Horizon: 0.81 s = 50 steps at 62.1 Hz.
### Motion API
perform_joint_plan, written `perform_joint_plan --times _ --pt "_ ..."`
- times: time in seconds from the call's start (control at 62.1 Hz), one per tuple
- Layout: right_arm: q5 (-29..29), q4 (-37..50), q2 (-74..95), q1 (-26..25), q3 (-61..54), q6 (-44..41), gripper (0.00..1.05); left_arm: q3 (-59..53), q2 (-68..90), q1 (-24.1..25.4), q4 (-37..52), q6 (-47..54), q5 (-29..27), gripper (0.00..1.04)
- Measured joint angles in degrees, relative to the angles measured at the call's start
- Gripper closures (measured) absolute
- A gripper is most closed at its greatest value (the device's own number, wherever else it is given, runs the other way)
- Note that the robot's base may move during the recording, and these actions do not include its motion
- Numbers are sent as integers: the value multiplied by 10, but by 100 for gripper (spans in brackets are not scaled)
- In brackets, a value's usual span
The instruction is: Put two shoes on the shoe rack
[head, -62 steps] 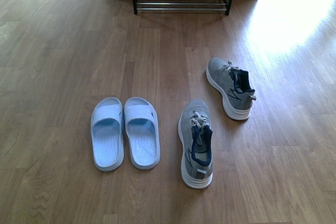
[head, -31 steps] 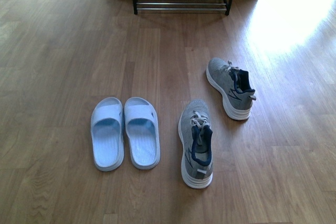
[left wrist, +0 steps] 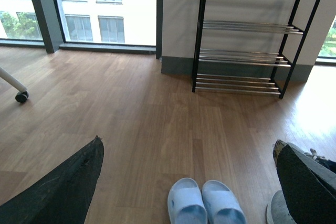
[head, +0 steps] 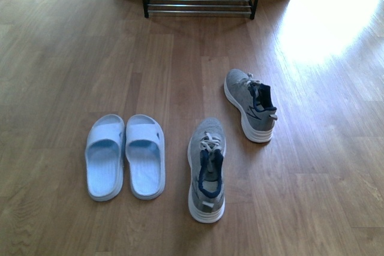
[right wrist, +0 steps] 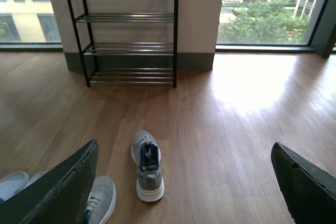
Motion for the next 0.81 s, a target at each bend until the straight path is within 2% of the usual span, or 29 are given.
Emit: perform_joint_plan --times 0.806 --pt "4 0 0 0 0 0 9 0 0 0 0 0 2 9"
